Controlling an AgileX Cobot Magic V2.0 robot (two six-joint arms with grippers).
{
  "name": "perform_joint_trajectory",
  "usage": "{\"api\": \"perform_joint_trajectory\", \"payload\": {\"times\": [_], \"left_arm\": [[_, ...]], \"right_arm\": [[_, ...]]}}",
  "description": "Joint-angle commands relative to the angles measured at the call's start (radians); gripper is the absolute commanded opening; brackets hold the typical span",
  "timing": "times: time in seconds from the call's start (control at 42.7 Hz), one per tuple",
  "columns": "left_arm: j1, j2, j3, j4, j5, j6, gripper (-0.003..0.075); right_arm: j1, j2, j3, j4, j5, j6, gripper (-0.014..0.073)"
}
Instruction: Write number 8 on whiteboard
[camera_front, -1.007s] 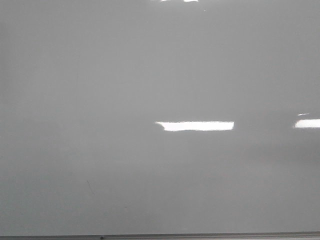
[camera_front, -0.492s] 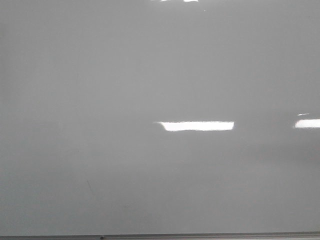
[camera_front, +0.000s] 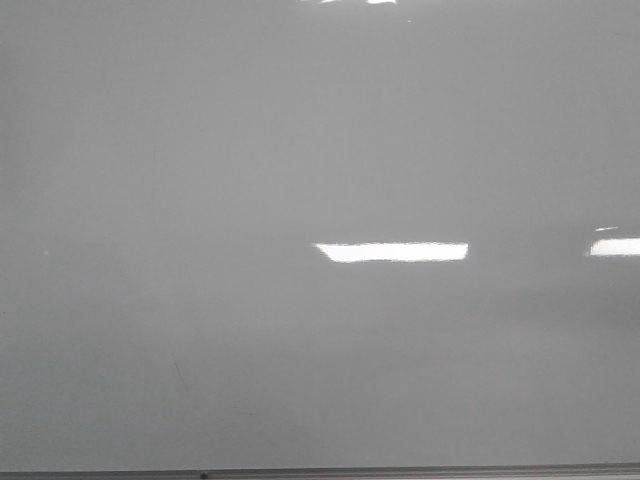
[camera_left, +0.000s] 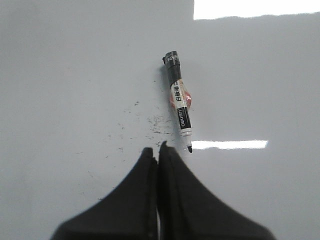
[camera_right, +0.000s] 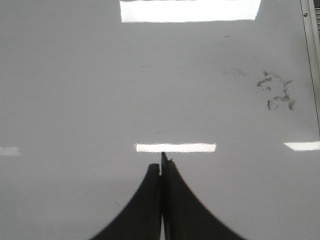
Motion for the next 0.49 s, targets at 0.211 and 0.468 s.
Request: {"api": "perform_joint_trajectory", "payload": {"times": [0.211,0.468], "left_arm": [[-0.004,-0.012,0.010,-0.006,-0.179,-0.003,-0.0020],[-0.009,0.005,-0.222,-0.006,-0.108,-0.007,-0.0021]], "right_arm": [[-0.005,-0.017,-0.048,-0.013,-0.110,-0.001,-0.0069],[-0.005,0.042,-0.348,-0.014,0.229,-0.002,-0.0069]]}}
